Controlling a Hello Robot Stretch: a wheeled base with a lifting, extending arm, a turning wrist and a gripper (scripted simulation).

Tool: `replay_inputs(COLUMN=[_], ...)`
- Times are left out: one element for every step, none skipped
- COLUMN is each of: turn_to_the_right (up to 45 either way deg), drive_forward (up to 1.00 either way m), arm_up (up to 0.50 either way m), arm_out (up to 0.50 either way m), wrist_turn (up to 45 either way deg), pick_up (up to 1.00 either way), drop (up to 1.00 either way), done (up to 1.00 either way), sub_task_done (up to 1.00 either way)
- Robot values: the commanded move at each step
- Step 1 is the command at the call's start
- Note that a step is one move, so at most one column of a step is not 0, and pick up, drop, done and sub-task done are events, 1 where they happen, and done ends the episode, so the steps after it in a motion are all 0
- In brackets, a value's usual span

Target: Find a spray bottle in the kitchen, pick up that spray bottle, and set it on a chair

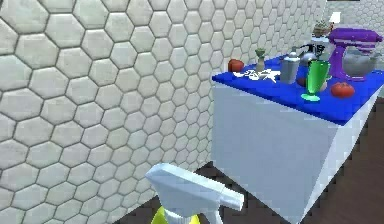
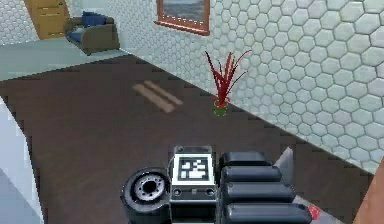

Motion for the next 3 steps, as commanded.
replay_inputs(turn_to_the_right=[0.0,45.0,39.0], drive_forward=[0.1,0.0,0.0], arm_up=[0.0,0.0,0.0], arm_out=[0.0,0.0,0.0], wrist_turn=[0.0,0.0,0.0], pick_up=[0.0,0.0,0.0], drop=[0.0,0.0,0.0], done=[0.0,0.0,0.0], sub_task_done=[0.0,0.0,0.0])
